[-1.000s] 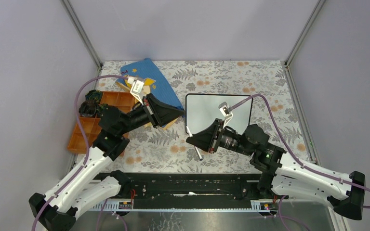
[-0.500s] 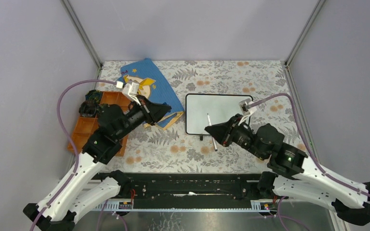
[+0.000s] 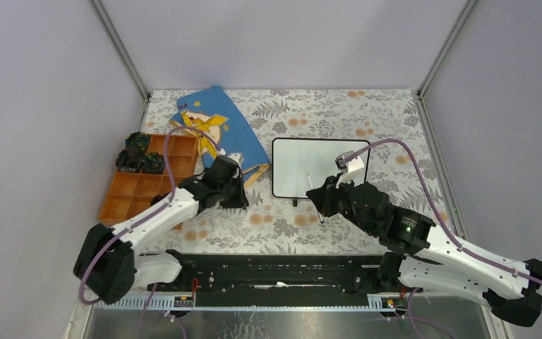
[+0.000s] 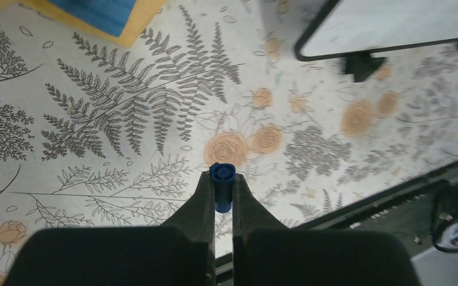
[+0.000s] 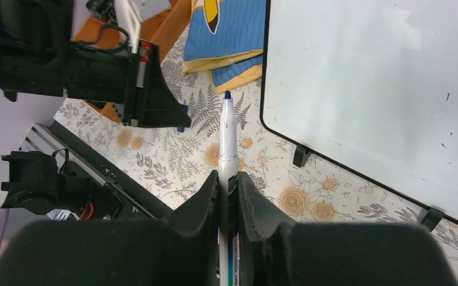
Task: Write a sentence on the whiteboard
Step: Place the pen cap at the center of the board.
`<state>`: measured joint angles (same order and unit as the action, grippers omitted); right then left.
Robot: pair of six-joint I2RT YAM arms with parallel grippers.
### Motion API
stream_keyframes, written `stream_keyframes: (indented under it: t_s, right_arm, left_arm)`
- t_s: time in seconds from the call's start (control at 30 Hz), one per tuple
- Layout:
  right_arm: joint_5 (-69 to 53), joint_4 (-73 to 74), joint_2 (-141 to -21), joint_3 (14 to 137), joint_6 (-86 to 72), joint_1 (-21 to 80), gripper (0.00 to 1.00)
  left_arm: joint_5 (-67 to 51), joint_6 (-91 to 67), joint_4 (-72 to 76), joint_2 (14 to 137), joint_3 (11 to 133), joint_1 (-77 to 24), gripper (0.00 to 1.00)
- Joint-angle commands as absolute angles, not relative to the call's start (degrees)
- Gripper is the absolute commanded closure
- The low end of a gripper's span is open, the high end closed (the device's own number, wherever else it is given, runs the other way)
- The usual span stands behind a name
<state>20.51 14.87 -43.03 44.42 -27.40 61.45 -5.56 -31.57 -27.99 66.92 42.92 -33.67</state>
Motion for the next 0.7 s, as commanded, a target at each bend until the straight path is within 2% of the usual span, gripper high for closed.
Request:
stream_keyframes:
  t_s: [0.0, 0.27, 0.67]
  right_arm:
    - [22.2, 13.3, -42.3, 44.1, -25.8, 61.4, 1.00]
    - [22.5, 14.5, -41.1, 43.6, -25.4, 61.4, 1.00]
    - [23.1, 15.3, -40.5, 43.9, -24.8, 61.4, 1.00]
  left_arm:
    - [-0.9, -31.6, -28.5, 73.9, 44.2, -34.2, 1.00]
    - [-1.5, -32.5, -26.3, 84.9, 46.5, -34.4, 1.00]
    - [-2.2, -33.1, -24.4, 89.5, 46.8, -35.2, 0.84]
